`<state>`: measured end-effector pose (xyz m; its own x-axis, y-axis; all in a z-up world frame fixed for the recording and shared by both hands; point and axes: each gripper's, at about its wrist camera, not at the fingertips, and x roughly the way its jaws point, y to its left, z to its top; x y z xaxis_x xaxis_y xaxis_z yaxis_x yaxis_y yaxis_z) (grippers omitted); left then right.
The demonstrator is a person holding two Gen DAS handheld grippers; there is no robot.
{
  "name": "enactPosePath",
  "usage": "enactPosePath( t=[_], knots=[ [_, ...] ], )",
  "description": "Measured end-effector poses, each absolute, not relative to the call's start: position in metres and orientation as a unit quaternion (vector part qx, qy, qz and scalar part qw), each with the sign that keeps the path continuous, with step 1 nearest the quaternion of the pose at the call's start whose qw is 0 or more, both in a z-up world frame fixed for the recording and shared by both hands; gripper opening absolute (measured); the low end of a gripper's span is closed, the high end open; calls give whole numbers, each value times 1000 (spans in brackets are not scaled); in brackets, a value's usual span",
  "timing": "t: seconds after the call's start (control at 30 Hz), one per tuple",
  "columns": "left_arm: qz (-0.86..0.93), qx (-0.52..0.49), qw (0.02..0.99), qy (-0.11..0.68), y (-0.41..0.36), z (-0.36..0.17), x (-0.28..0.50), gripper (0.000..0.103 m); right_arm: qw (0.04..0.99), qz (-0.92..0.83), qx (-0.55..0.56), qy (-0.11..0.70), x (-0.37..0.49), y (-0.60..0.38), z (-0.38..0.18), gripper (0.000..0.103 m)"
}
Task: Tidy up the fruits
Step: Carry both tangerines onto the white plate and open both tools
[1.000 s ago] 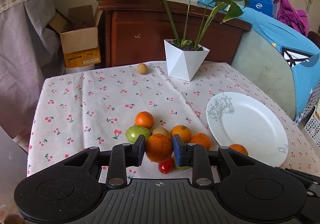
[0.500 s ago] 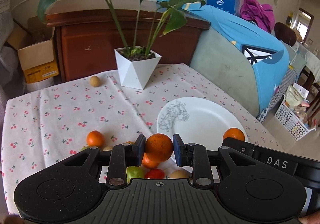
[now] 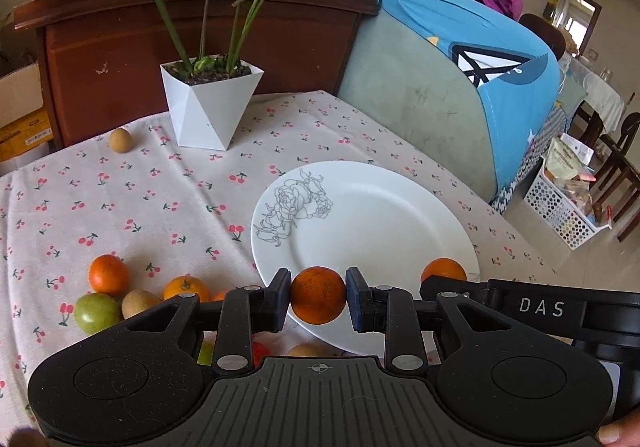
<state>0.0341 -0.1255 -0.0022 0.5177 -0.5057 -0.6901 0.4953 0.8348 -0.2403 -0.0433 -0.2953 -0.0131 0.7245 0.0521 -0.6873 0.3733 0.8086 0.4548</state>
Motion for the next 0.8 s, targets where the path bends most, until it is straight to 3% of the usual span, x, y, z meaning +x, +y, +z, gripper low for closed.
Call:
enactPosePath(
  t=[0.37, 0.43, 0.47, 0.8],
  knots=[
    [-296, -22, 869, 395, -130, -8, 36, 30, 876, -105, 293, 368, -43, -293, -19, 29],
    [-290, -22, 872, 393, -129, -5, 36, 41, 875, -103, 298, 368, -43, -293, -20, 29],
    [-284, -22, 876, 389, -128, -3, 35, 52, 874, -103, 299, 369, -42, -293, -20, 30],
    [-251, -34, 887, 386, -107, 7, 37, 62, 882, -83, 290, 361, -41, -285, -14, 42]
  ],
)
